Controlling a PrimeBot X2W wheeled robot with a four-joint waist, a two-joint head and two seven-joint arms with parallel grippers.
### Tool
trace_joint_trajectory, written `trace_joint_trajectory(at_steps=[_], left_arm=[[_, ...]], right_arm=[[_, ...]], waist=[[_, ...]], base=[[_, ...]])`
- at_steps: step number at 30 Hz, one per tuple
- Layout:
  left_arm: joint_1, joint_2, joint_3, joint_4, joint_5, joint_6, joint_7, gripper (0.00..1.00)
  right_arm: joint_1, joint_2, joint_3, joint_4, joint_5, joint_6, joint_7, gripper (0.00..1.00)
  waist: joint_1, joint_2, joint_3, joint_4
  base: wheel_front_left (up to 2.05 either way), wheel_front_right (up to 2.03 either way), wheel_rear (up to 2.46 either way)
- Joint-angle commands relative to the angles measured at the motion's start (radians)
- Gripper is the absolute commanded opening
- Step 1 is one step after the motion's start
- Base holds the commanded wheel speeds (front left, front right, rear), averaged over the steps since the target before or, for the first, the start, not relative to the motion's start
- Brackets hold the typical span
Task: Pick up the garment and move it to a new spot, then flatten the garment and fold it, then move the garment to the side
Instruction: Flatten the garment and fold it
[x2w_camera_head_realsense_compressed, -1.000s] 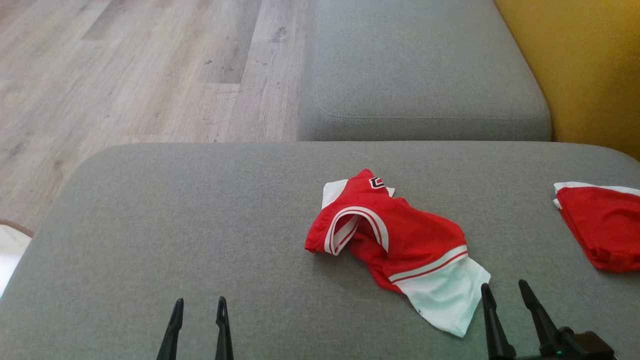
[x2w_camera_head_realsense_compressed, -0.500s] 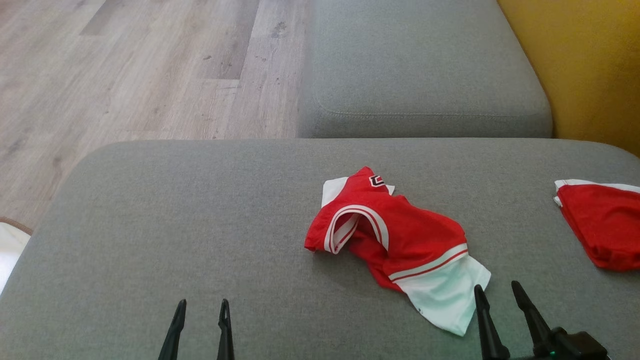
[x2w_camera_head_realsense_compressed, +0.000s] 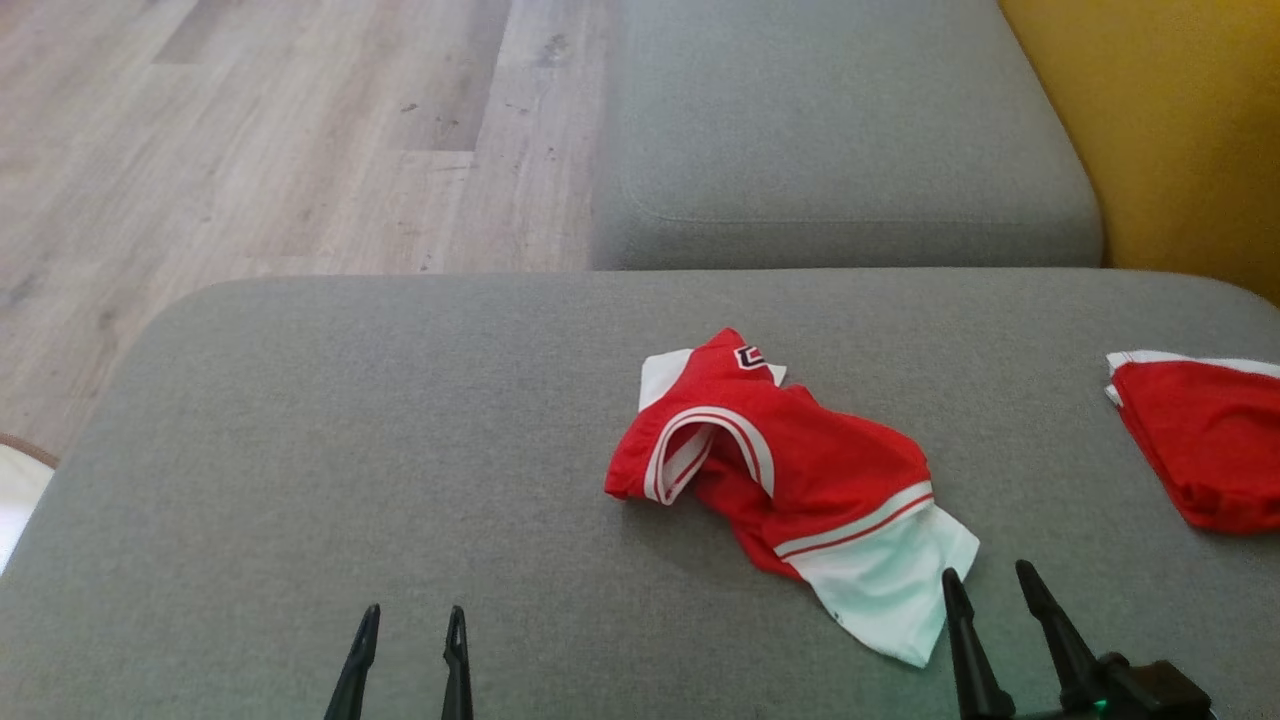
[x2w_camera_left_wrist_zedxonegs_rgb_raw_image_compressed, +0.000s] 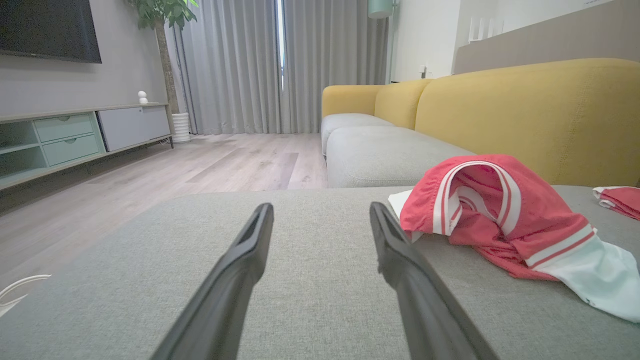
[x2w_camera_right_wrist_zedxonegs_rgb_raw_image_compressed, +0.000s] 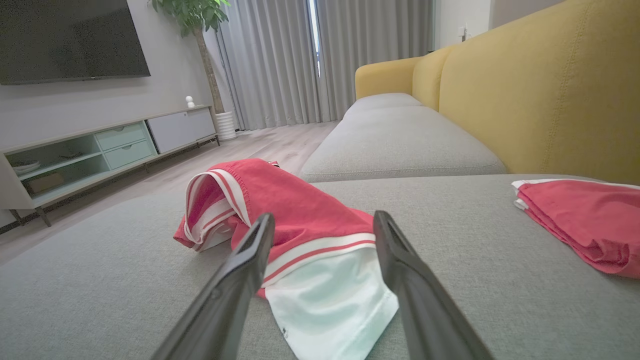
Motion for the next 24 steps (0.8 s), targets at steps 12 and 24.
trace_joint_trajectory(at_steps=[12,24], left_arm=[[-0.147,-0.012,-0.075,0.045,-0.005,-0.038,-0.010,1.00],[-0.526,-0.012,-0.312,0.322,0.030,-0.134,0.015,1.00]], right_arm=[[-0.084,-0.042,0.018,-0.057,0.017,-0.001,-0.004,1.00],[-0.176,-0.080,0.049,-0.097,0.025,-0.001,-0.004,1.00]], waist=[[0.0000,0.0000,0.089,-0.114],[0.0000,0.0000,0.265,-0.299]], base=[[0.00,0.00,0.00],[0.00,0.00,0.00]])
